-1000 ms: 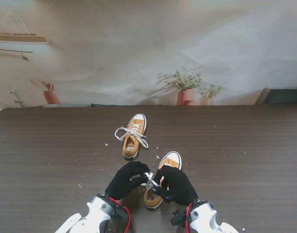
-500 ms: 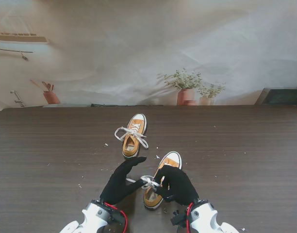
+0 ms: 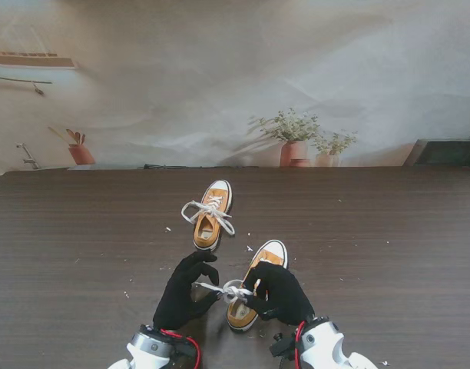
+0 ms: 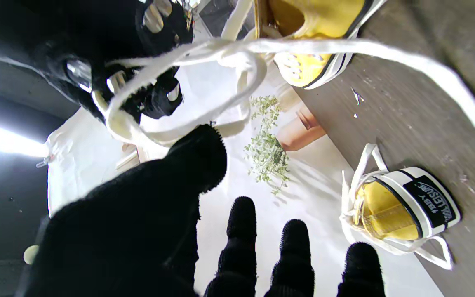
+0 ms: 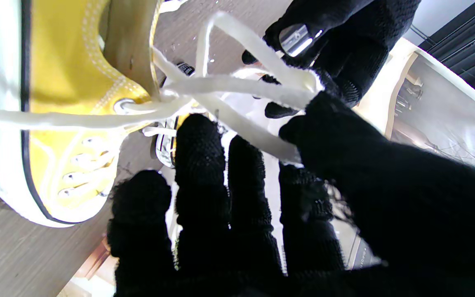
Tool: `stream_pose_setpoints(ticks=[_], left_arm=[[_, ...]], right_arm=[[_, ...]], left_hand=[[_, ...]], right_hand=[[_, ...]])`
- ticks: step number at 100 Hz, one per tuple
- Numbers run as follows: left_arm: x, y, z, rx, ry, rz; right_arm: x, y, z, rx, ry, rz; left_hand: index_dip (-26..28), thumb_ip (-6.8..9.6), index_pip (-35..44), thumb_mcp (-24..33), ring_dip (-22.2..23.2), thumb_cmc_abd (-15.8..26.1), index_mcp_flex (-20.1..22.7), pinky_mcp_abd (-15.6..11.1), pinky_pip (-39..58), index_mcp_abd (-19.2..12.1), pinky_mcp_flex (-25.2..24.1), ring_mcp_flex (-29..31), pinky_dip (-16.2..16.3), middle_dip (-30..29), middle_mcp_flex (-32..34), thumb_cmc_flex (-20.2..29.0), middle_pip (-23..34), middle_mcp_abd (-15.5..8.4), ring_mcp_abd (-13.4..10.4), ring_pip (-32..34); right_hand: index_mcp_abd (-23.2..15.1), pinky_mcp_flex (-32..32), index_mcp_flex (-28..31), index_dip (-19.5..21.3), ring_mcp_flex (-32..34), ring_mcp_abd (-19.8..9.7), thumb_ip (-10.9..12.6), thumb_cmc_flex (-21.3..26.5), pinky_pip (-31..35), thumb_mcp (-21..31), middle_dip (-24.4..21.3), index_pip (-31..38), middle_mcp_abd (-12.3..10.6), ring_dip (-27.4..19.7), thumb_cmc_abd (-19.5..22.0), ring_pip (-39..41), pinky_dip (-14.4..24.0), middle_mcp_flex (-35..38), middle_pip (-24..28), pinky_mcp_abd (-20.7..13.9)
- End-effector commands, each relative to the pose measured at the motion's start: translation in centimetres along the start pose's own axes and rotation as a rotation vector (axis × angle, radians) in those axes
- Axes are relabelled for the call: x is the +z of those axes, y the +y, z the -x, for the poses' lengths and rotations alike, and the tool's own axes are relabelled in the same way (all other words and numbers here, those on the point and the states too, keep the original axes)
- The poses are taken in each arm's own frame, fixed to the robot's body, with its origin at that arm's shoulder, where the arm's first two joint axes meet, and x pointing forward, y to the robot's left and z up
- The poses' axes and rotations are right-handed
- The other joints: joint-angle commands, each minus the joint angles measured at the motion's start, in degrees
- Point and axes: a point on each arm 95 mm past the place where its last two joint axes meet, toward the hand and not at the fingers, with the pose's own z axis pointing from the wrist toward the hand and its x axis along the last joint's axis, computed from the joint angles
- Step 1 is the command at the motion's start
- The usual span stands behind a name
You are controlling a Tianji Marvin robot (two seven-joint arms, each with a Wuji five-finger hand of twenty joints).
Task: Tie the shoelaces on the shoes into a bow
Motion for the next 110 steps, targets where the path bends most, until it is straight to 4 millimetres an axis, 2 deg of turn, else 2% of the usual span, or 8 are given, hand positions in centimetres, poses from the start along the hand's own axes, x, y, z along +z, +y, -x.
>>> stream_pose_setpoints(ticks=[1, 25, 61, 69, 74, 89, 98, 110], left_arm=[[0.0, 0.2, -0.2, 0.005, 0.001, 0.036], [-0.4, 0.3, -0.1, 0.016, 0.012, 0.079], [-2.8, -0.2, -0.7, -0.015, 0.021, 0.050], [-3.1, -0.1, -0.7, -0.007, 0.019, 0.069], [-3.1, 0.0, -0.7, -0.006, 0.017, 0.077], [-2.9, 0.2, -0.4, 0.014, -0.008, 0.105], [-2.8, 0.3, -0.1, 0.032, -0.023, 0.107], [-2.8, 0.2, 0.1, 0.035, -0.038, 0.087]], right_arm=[[-0.1, -0.2, -0.1, 0.003, -0.001, -0.014], [-0.1, -0.2, 0.0, -0.003, -0.002, -0.011], [-0.1, -0.2, 0.0, -0.005, -0.005, -0.009], [0.0, -0.3, 0.0, -0.002, -0.005, -0.010], [0.0, -0.3, 0.0, -0.002, -0.004, -0.011], [0.1, -0.4, -0.2, 0.001, 0.002, -0.014], [0.1, -0.4, -0.2, 0.001, 0.002, -0.014], [0.1, -0.4, -0.2, 0.000, 0.003, -0.013]], left_hand=[[0.8, -2.09, 1.7, -0.1, -0.4, -3.4, 2.7, -0.3, -0.1, -6.2, 0.8, 1.1, -0.7, 2.1, 1.4, -0.8, 0.7, 0.3, 0.2, 0.9], [-7.5, -6.64, -3.1, -10.4, -1.9, -3.8, 4.8, -0.5, 0.4, -7.0, 1.6, 0.7, -0.4, 0.3, 1.9, -10.1, -2.1, 0.6, 0.6, -0.5], [-8.5, -6.97, 0.2, -12.5, -1.8, -3.5, 8.0, 0.5, 0.6, -6.3, 2.0, 2.0, 0.0, 0.0, 4.0, -11.3, -2.6, 0.5, 0.7, -1.1], [-16.3, -5.60, -3.8, -21.2, -1.7, 0.1, 10.1, 0.3, 0.5, -7.3, 1.9, 1.8, 0.1, -0.8, 4.1, -9.1, -3.4, 0.7, 0.6, -1.4], [-23.1, -3.17, -5.4, -29.5, -1.6, 3.3, 12.6, 0.2, 0.5, -7.8, 1.8, 1.8, 0.2, -0.8, 4.0, -5.8, -3.4, 0.7, 0.6, -1.5], [-36.0, -1.13, -17.0, -34.6, -1.2, 9.7, 15.0, 0.0, 0.6, -4.3, 1.3, 1.4, 0.6, -1.5, 4.2, -4.9, -4.4, 0.9, 0.3, -1.3], [-38.7, -0.96, -30.6, -32.7, -0.8, 12.7, 13.6, 0.0, 0.7, -2.0, 1.4, 1.2, 1.0, -1.6, 3.5, -6.9, -4.7, 1.0, 0.1, -1.1], [-39.4, -1.11, -43.0, -19.9, -0.7, 13.6, 11.3, -0.1, 0.8, -0.4, 1.3, 0.9, 1.6, -1.5, 2.8, -14.3, -4.9, 1.1, -0.2, -0.7]], right_hand=[[-2.2, -0.2, 2.1, 1.3, 1.3, 0.1, 1.1, 1.1, 0.7, 2.5, 0.4, 0.7, -1.5, -0.6, 0.7, 0.3, -0.1, 0.9, -0.3, -0.6], [-2.2, -0.2, 2.1, 1.3, 1.3, 0.0, 1.1, 1.1, 0.7, 2.5, 0.5, 0.7, -1.4, -0.6, 0.7, 0.3, -0.1, 0.9, -0.3, -0.6], [-2.3, -0.2, 2.1, 1.3, 1.2, 0.0, 1.1, 1.1, 0.7, 2.5, 0.5, 0.7, -1.4, -0.6, 0.7, 0.2, -0.1, 0.9, -0.3, -0.6], [-2.3, -0.2, 2.1, 1.3, 1.3, 0.1, 1.1, 1.1, 0.7, 2.4, 0.5, 0.7, -1.4, -0.6, 0.7, 0.2, -0.1, 0.8, -0.3, -0.6], [-2.4, -0.2, 2.1, 1.3, 1.2, 0.1, 1.1, 1.1, 0.7, 2.5, 0.5, 0.7, -1.4, -0.6, 0.8, 0.2, -0.1, 0.9, -0.3, -0.6], [-2.4, -0.2, 2.1, 1.3, 1.3, 0.0, 1.1, 1.1, 0.7, 2.5, 0.5, 0.7, -1.5, -0.6, 0.8, 0.2, -0.1, 0.9, -0.3, -0.6], [-2.4, -0.2, 2.1, 1.3, 1.3, 0.0, 1.1, 1.1, 0.7, 2.4, 0.4, 0.7, -1.4, -0.6, 0.7, 0.2, -0.1, 0.9, -0.3, -0.6], [-2.3, -0.2, 2.1, 1.3, 1.2, 0.0, 1.1, 1.1, 0.7, 2.5, 0.5, 0.7, -1.3, -0.6, 0.7, 0.2, -0.1, 0.9, -0.3, -0.6]])
